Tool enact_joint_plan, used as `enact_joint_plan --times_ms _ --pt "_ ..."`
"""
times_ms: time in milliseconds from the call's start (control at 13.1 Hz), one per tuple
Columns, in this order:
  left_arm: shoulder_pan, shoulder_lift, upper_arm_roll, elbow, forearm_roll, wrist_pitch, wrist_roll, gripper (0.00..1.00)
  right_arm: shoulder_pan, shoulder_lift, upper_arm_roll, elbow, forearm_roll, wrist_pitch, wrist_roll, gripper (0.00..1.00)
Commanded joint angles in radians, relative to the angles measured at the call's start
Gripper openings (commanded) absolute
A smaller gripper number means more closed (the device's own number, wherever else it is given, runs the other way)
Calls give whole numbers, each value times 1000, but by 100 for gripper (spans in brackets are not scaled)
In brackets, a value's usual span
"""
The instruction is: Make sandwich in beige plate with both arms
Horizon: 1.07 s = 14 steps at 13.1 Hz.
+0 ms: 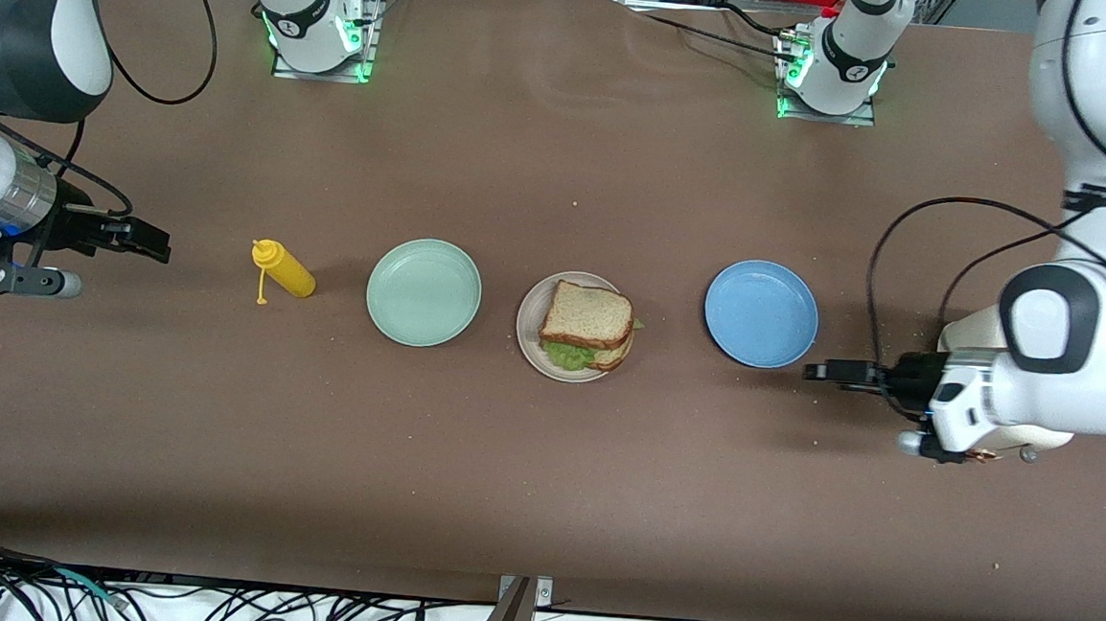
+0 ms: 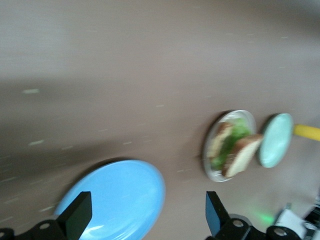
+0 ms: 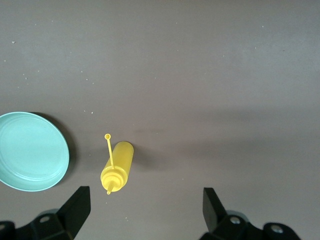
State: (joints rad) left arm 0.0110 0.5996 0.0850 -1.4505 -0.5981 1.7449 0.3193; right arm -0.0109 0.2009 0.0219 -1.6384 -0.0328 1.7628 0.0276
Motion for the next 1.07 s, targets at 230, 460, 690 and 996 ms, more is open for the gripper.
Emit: enact_joint_plan --times_ms 230,460,690,996 --pt "14 -99 -2 22 393 -24 -17 100 -3 -26 3 -31 -16 11 -17 99" --pt "29 -174 -16 24 558 -67 -22 100 -3 -26 3 -31 -16 12 -17 99" --pt "35 -193 -24 41 552 -160 -31 100 -3 -26 4 -31 -16 11 -17 99" --pt "8 -311 -24 79 567 -245 -43 100 -3 -26 3 -32 -15 11 -17 99"
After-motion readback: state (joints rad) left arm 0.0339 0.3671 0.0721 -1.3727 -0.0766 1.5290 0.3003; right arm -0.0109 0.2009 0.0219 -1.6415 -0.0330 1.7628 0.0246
